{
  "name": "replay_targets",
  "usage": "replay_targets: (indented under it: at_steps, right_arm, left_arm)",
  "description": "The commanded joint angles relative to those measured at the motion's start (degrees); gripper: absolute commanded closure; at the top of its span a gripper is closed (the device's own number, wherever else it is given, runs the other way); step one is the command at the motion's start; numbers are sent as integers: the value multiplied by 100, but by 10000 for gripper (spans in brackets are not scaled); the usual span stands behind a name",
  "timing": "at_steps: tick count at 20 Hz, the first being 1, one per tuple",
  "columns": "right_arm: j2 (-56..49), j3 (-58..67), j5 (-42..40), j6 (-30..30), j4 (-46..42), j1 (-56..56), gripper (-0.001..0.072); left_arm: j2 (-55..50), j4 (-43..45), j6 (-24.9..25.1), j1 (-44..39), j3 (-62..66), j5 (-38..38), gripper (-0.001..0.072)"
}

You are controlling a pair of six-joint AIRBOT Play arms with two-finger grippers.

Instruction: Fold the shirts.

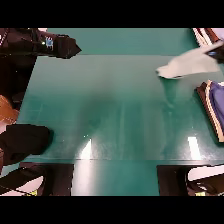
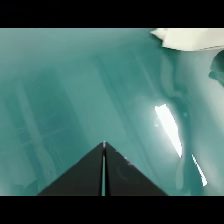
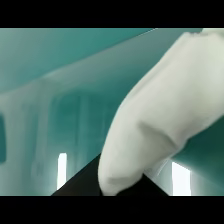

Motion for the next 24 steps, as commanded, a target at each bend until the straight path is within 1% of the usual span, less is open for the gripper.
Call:
replay_targets:
  at_steps: [1,5,8,11,13,16,20,21,24]
  right_arm:
    - [107,7,-37,164,-162,-1064,700]
    - [188,17,-278,164,15,-1471,700]
    - [358,415,-516,162,92,-1510,700]
    - [527,1045,-426,166,42,-1528,700]
    - [695,1237,-195,260,-203,-1530,700]
    - [1189,688,-48,317,-605,-1602,700]
    - [1742,-256,498,315,-638,-2149,699]
    - [1864,-507,717,315,-841,-2354,699]
    - [2267,-1266,1231,315,-2264,-2892,697]
  left_arm:
    - [-2,-48,-59,-68,-2,133,683]
    - [-9,-48,-103,-68,-2,146,682]
    - [-9,-48,-103,-68,-2,146,682]
    - [-9,-48,-98,-68,-2,144,682]
    - [-9,-48,-96,-68,-2,138,682]
    - [-9,-46,-94,-68,-2,138,682]
    - [-9,-46,-90,-68,-2,136,682]
    - [-9,-44,-87,-68,-2,136,683]
    - [-9,-44,-85,-68,-2,131,682]
